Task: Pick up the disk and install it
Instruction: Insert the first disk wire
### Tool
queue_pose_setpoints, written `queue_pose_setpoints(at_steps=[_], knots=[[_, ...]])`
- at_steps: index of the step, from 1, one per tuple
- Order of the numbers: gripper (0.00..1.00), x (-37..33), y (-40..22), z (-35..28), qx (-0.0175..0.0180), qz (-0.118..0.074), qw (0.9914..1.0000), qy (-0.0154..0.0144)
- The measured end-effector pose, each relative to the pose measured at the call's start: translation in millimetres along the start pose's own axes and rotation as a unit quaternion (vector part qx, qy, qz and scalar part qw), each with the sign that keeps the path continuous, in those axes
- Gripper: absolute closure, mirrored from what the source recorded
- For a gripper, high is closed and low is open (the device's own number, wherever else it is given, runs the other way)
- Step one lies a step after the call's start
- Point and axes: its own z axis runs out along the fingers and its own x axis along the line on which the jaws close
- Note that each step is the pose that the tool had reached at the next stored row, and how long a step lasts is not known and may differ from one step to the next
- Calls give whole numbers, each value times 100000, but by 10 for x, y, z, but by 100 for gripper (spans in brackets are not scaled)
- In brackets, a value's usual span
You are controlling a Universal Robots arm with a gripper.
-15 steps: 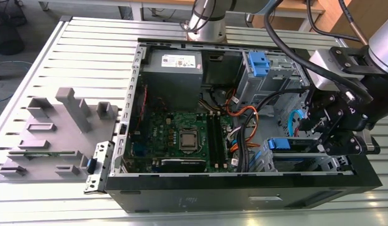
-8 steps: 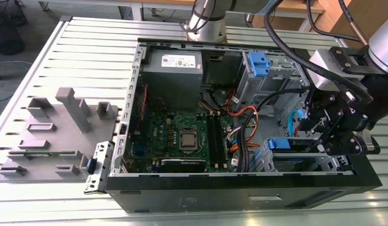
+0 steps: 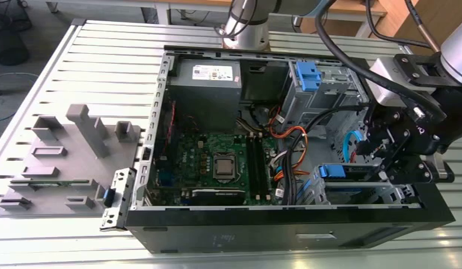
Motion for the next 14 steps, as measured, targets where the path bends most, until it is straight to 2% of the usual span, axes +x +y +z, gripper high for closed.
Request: queue_pose_setpoints(at_steps=[10,14], knots=[[51,-2,4,-129,0,1,100000,-28],[51,-2,5,-152,-2,2,100000,-43]])
